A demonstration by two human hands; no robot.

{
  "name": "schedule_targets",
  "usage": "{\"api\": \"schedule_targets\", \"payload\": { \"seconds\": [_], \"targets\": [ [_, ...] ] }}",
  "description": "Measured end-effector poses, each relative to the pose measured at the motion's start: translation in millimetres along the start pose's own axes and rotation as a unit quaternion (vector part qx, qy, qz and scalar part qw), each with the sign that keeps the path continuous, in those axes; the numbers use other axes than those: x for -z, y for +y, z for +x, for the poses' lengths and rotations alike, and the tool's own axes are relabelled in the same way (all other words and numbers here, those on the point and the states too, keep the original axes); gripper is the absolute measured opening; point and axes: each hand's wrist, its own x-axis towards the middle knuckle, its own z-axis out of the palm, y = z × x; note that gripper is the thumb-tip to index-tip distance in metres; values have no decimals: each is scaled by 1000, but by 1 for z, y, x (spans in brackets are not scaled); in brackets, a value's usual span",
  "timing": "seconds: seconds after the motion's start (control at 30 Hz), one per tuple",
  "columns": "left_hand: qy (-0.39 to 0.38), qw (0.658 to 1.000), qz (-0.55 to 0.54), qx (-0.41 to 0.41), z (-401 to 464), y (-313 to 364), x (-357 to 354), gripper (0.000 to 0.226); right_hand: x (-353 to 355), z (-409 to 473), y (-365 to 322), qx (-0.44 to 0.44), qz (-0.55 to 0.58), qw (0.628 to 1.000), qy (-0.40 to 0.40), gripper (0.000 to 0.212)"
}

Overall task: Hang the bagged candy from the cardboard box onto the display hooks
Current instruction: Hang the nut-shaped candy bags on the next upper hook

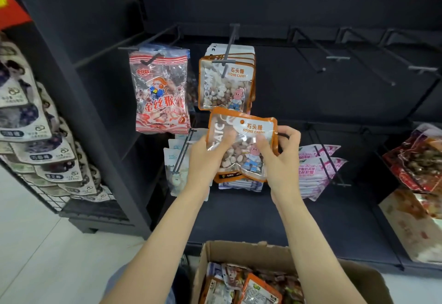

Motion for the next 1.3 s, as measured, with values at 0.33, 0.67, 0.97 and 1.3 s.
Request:
{"api": "schedule_targets", "payload": {
  "seconds": [0.33, 0.67, 0.97, 1.3],
  "targets": [
    [-214, 975, 42, -36, -28, -26, 5, 81, 8, 19, 16, -63, -63, 986, 140, 24],
    [-130, 990, -54, 6, -27, -17, -6, 38, 2, 13, -2, -30, -107, 980, 167, 25],
    [-8, 998, -44, -34, -18, -29, 55, 42, 19, 20, -4, 13, -98, 988, 115, 18],
    [185, 961, -85, -187, -10, -8, 114, 42, -33, 55, -30, 315, -258, 909, 91, 35]
  ]
}}
